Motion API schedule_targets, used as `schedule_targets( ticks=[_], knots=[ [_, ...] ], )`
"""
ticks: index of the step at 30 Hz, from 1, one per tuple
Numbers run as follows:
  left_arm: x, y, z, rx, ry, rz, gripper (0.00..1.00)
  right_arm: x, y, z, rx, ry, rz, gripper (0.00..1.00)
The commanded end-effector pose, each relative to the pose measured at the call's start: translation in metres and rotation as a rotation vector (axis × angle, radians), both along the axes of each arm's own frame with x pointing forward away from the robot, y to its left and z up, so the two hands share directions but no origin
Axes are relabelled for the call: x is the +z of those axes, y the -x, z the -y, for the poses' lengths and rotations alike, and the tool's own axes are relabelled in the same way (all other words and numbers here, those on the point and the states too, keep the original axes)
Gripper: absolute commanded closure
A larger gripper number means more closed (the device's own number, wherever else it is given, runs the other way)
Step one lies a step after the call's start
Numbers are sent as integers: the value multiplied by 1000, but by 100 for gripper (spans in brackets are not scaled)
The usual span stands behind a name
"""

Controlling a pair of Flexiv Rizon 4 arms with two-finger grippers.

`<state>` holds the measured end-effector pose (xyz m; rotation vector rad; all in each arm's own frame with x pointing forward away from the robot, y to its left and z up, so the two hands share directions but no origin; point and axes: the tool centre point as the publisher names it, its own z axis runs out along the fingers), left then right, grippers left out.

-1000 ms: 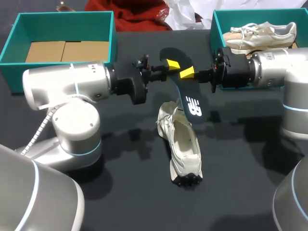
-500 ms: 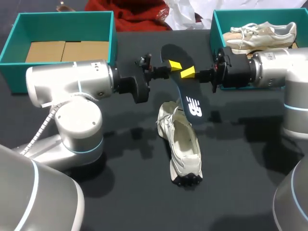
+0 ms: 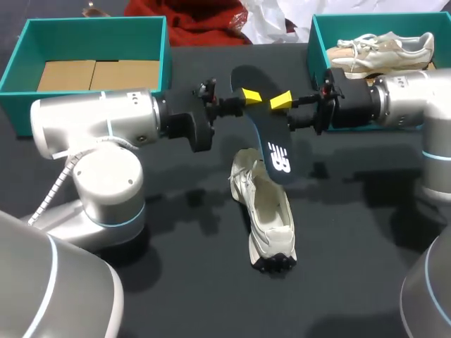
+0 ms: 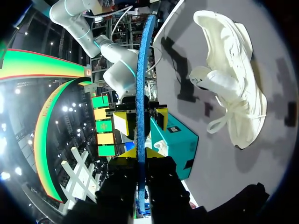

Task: Take the shoe out of the shoebox, open the shoe tongue, remove and reinsert the insole, then place the shoe into the shoebox

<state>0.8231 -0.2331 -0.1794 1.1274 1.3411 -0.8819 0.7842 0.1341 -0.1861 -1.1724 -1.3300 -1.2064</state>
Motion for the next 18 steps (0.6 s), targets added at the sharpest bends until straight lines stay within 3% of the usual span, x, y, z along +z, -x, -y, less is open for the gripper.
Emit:
schedule_targets(
  ticks=[1,2,13,18],
  knots=[
    [4,15,-25,-5,-8,-7,100,3,3,25,12,9,24,0],
    [4,17,-28,-4,-9,-8,100,0,1,32,-43,13,-11,0],
    [1,45,-52,-73,-33,-86,100,0,1,32,-43,13,-11,0],
    [1,59,-57,-101,-45,-110,100,3,10,43,97,129,301,0]
  ],
)
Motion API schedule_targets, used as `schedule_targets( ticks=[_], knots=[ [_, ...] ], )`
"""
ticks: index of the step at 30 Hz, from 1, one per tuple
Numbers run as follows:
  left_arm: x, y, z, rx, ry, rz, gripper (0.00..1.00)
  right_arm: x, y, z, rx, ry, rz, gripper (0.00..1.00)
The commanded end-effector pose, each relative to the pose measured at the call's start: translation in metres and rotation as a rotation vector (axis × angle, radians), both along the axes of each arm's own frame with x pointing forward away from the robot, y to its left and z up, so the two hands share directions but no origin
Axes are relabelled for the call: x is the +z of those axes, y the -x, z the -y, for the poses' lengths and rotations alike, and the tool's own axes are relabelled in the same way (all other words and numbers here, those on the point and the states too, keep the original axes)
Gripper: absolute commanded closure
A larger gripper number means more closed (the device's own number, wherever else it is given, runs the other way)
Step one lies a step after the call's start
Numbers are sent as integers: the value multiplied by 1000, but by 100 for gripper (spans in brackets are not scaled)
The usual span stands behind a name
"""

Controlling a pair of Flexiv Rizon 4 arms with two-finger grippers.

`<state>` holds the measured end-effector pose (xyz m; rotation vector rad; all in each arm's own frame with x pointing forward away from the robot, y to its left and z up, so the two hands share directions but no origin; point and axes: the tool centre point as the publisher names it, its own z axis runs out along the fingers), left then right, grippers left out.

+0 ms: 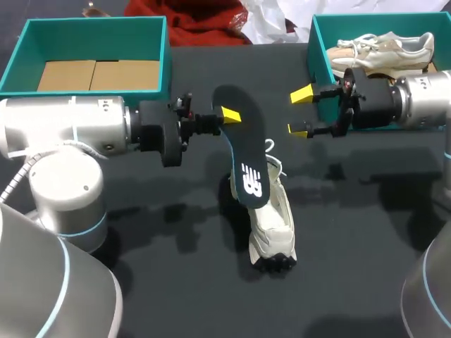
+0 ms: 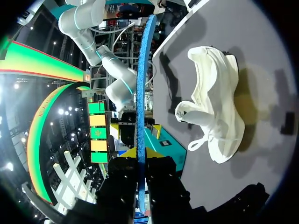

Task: Take the shoe out of the shoebox, open the shoe tongue, remove and reinsert the insole, then place the shoe into the shoebox

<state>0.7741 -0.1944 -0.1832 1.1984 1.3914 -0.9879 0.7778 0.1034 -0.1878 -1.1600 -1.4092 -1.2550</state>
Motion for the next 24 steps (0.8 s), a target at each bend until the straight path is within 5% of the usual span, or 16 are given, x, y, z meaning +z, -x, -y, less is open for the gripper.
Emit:
schedule_targets(
  ticks=[1,3,18,24],
  knots=[
    [5,12,-19,-14,-9,-32,100,4,5,16,134,129,252,0],
    [4,17,-20,-39,-2,-69,100,0,8,22,231,216,276,0],
    [6,31,-13,-59,-42,-33,100,0,8,22,231,216,276,0],
    [13,62,4,-58,-77,-113,100,-2,30,46,509,388,533,0]
  ],
)
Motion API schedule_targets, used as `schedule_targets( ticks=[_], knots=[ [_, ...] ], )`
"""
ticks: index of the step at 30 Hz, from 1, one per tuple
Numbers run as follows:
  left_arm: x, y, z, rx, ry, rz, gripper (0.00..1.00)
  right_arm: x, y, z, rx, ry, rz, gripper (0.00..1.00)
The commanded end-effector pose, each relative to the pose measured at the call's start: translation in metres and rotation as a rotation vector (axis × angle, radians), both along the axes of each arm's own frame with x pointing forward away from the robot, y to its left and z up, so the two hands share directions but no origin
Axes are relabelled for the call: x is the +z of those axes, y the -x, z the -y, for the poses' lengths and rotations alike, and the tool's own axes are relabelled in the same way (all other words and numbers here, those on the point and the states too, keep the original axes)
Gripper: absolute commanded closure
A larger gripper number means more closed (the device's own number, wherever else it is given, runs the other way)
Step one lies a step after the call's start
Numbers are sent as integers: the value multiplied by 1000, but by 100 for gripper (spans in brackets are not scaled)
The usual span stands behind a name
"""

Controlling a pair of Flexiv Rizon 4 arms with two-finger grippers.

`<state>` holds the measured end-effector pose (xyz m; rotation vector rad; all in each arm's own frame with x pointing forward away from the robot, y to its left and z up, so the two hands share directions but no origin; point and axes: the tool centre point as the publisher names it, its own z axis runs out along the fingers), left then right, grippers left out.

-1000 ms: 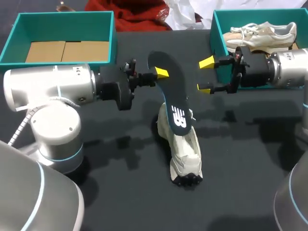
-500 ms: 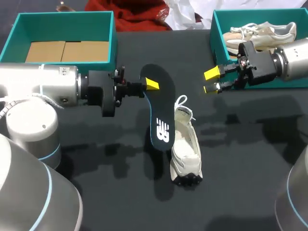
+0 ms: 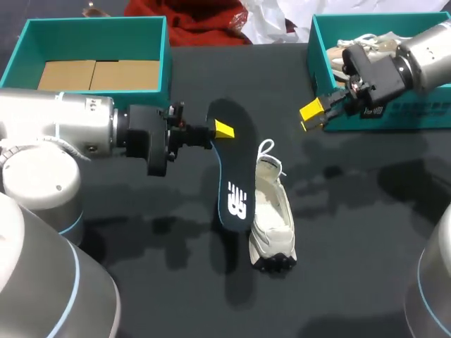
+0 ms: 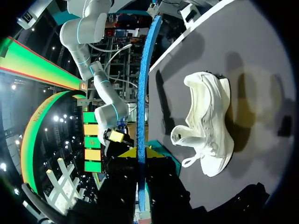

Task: Take the shoe out of the shoebox, open the shoe tongue, remove and reinsert the insole, then place the shoe into the shoebox

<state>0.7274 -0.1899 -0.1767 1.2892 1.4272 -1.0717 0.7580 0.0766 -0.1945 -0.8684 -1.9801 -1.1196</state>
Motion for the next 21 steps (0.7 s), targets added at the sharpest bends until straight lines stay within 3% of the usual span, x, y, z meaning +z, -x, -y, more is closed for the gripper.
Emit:
schedule_targets(
  ticks=[1,4,6,18,21],
  knots=[
    [7,20,10,59,-52,-57,100,1,15,25,231,157,195,0],
    [10,39,13,104,-85,-119,100,-8,26,46,255,206,225,0],
    [10,51,13,171,-157,-35,100,-16,36,56,321,276,204,0],
    [10,51,13,171,-157,-35,100,-16,36,56,321,276,204,0],
    [-5,65,31,172,-140,-108,100,-18,39,57,347,272,236,0]
  ],
)
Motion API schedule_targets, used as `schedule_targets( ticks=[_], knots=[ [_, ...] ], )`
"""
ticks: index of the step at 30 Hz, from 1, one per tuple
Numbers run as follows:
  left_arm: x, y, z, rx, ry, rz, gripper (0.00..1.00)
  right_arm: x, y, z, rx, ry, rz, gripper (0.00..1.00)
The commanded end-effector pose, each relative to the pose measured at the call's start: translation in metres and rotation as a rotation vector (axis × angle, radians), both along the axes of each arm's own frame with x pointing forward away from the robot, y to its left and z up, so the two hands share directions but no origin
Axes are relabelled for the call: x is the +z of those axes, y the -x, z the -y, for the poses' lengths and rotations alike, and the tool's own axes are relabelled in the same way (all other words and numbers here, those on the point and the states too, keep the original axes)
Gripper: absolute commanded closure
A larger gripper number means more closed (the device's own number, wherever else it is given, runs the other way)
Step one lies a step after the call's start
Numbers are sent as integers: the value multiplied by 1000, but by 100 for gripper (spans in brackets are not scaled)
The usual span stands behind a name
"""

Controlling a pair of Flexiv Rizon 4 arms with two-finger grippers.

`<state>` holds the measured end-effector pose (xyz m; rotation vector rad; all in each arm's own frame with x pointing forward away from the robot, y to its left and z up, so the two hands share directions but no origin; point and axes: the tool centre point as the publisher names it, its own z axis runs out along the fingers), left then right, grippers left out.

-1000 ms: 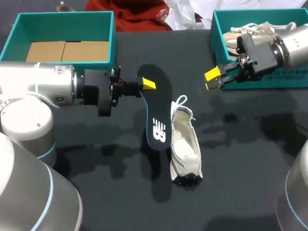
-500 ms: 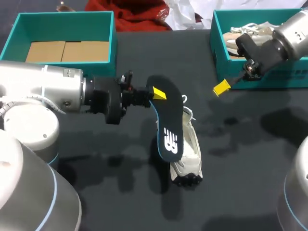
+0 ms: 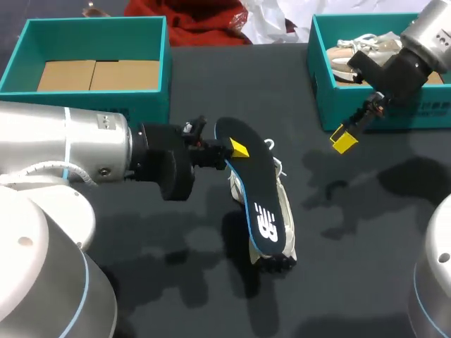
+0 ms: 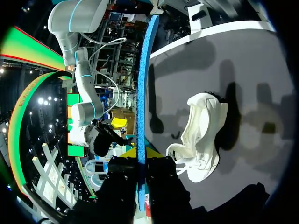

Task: Take the shoe out of the shoebox, open the shoe tongue, remove and reinsert the insole, then place the shoe into the shoebox

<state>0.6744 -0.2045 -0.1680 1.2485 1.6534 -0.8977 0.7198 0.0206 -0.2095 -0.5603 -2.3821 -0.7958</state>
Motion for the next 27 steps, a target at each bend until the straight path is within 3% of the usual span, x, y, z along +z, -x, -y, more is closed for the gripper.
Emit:
schedule_targets(
  ticks=[1,4,9,21,23,27],
  knots=[
    [-17,14,19,30,37,-76,100,-5,4,1,68,11,65,0],
    [-23,22,22,48,68,-145,100,-16,14,8,135,-27,154,0],
    [-35,31,30,82,100,-337,100,-41,23,14,108,-34,229,0],
    [-38,31,29,90,65,-341,100,-47,24,15,112,-29,220,0],
    [-41,32,35,113,137,-463,100,-47,24,15,112,-29,220,0],
    [-48,37,40,164,179,-673,100,-56,30,14,184,-1,283,0]
  ],
)
